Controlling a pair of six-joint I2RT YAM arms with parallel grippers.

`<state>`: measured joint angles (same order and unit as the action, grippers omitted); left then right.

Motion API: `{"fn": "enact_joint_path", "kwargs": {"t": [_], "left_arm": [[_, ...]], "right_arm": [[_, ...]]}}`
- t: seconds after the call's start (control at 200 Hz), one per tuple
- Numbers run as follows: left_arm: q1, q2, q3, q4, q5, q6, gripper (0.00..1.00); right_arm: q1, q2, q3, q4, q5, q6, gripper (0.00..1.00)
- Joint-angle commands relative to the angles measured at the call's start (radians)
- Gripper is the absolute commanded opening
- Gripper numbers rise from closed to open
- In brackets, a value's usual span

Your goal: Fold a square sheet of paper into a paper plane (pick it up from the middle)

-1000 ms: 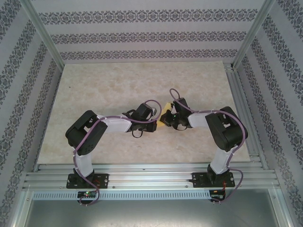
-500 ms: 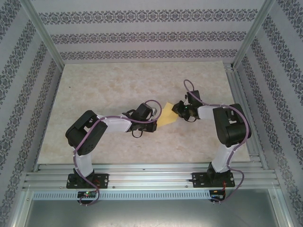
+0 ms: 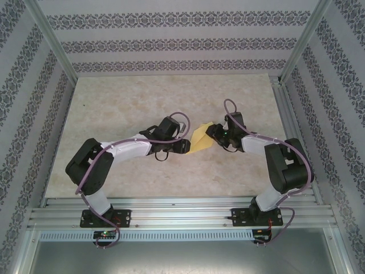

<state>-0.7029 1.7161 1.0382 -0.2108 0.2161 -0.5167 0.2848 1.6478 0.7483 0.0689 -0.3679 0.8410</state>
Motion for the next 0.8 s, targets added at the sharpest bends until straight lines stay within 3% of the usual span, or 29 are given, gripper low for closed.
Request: {"fn": "enact_joint_path", "kwargs": {"t": [0.0,0.27,0.495,0.709,0.799], "left_arm": [[0.049,-0.033,-0.005,-0.018,-0.031,-0.020,0.57],[0.125,-0.088,-0.070,-0.012,-0.046,-0.023,0.77],[0.163,-0.112,-0.111,0.002,-0.030,-0.014,0.85],[0.184,-0.136,-0.146,0.042,0.026,-0.014,0.92],[0.202,-0.165,-0.167,0.072,0.071,-0.015,0.98]], "right_arm": [[0.033,0.054,0.006,0.078,-0.033,0.049,0.45],[0.076,0.149,0.053,0.176,-0.070,0.084,0.38],[0.077,0.175,0.066,0.205,-0.076,0.087,0.31],[0.079,0.184,0.062,0.317,-0.109,0.103,0.06],[0.078,0.153,0.045,0.416,-0.145,0.108,0.01]]}}
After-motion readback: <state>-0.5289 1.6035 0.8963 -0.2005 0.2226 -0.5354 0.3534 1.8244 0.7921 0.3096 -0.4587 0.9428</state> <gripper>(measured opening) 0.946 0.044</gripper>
